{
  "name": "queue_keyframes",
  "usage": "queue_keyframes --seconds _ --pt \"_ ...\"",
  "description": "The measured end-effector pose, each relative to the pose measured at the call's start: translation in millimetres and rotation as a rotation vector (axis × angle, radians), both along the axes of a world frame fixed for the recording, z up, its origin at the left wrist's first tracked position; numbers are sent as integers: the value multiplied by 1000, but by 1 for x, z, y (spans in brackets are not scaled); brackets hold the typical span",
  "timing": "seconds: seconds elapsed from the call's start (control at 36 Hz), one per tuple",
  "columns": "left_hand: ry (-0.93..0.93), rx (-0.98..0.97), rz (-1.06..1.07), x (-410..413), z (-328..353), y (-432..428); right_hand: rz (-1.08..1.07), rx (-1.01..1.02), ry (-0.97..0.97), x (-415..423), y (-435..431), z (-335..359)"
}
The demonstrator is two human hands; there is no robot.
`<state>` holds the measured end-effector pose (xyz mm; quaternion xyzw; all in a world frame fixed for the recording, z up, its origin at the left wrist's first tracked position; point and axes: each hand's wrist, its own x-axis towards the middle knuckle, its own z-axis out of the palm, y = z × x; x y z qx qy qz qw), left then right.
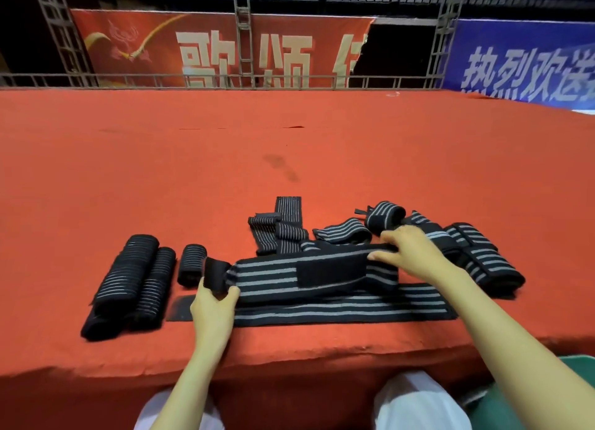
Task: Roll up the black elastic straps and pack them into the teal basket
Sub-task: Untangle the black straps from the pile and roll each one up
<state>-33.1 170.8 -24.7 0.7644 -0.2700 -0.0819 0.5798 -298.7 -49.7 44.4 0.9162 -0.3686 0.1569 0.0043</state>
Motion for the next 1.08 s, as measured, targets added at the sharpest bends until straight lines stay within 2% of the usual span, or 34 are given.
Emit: queue_keyframes --seconds 0.08,0.14,0.22,0.36,0.42,0.53,0.64,0.78,0.92,1.08 --pt "-19 1 -27 -3 1 -3 -75 -272 -90 -4 0 13" --pt "-32 -2 -39 -6 1 -5 -171 -298 38 -1 1 22" --pt "-39 -7 -40 -8 2 -6 -273 -256 218 5 1 26" --pt "-89 93 7 0 -6 -2 -239 -146 306 19 1 -12" --pt "-91 136 15 5 -9 -1 -176 -54 275 23 3 -34" --pt "-140 170 7 8 -13 1 21 189 68 33 13 -69" --pt "-165 165 -9 10 -14 1 61 305 -78 35 23 -87" --pt "-137 206 -21 15 -11 3 75 381 28 29 28 -86" --pt "-102 212 -72 17 -6 5 95 507 -30 34 22 -81" --pt "-23 173 -73 27 -3 7 131 437 26 41 25 -68"
